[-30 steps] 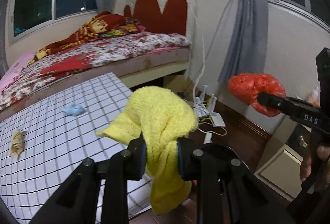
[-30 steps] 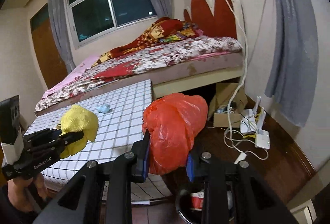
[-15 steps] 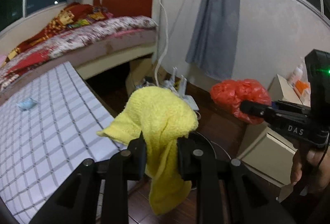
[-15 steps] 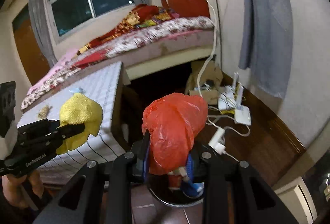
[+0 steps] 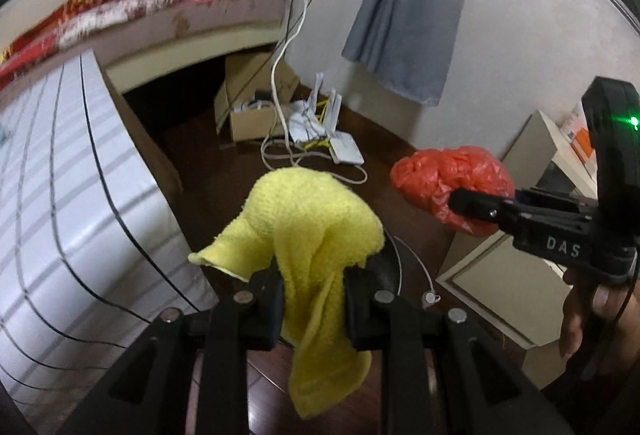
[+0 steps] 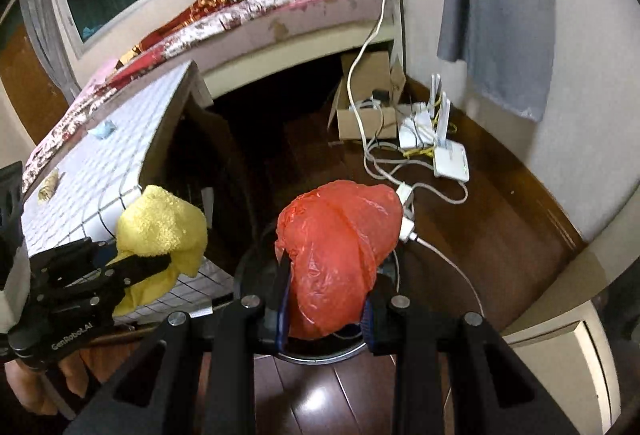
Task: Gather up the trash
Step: 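Carry the yellow cloth and red bag over the bin and release them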
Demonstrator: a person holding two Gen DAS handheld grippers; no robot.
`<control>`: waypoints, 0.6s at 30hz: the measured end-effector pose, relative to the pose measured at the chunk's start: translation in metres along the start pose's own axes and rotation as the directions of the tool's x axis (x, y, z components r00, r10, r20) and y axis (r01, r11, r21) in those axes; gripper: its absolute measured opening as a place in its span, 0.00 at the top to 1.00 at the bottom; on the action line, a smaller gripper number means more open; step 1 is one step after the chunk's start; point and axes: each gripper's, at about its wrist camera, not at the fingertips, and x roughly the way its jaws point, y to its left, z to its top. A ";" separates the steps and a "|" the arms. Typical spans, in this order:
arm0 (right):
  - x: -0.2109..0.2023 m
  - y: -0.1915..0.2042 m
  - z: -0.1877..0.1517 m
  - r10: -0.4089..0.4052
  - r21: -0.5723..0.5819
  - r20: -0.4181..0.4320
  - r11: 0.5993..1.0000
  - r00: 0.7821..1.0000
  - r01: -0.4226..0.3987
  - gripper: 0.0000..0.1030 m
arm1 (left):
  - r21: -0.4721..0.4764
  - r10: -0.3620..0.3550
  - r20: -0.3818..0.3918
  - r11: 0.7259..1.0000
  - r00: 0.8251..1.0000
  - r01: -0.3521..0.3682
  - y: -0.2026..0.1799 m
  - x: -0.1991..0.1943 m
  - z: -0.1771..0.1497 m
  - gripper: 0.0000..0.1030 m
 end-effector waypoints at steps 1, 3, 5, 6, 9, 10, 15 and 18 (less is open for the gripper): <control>0.005 0.000 -0.002 -0.002 -0.002 -0.011 1.000 1.000 0.002 0.71 | -0.008 0.001 -0.007 1.000 1.000 -0.001 0.001 0.004 -0.001 0.76; 0.017 -0.002 -0.005 -0.004 -0.002 -0.036 1.000 0.999 0.004 0.71 | -0.016 0.000 -0.019 1.000 1.000 0.000 0.001 0.012 -0.003 0.75; 0.026 -0.003 -0.007 -0.002 -0.001 -0.052 1.000 0.999 0.002 0.71 | -0.016 0.000 -0.034 1.000 0.999 -0.001 0.000 0.020 -0.004 0.75; 0.031 -0.005 -0.008 0.001 0.000 -0.059 1.000 0.998 -0.001 0.71 | -0.016 -0.001 -0.040 1.000 0.999 0.000 -0.001 0.023 -0.005 0.75; 0.041 -0.007 -0.008 0.008 0.004 -0.078 1.000 0.997 -0.008 0.71 | -0.012 0.001 -0.060 1.000 0.998 -0.002 -0.002 0.033 -0.007 0.75; 0.044 -0.008 -0.008 0.011 0.004 -0.081 1.000 0.997 -0.011 0.71 | -0.012 0.002 -0.064 1.000 0.998 -0.003 -0.002 0.036 -0.007 0.75; 0.063 -0.011 -0.004 0.024 0.004 -0.106 1.000 0.994 -0.023 0.71 | -0.019 -0.014 -0.090 1.000 0.996 0.012 -0.001 0.051 -0.006 0.75; 0.080 -0.016 -0.003 0.007 0.003 -0.149 1.000 0.989 -0.007 0.60 | -0.049 -0.038 -0.099 0.998 0.994 0.033 0.003 0.060 -0.005 0.55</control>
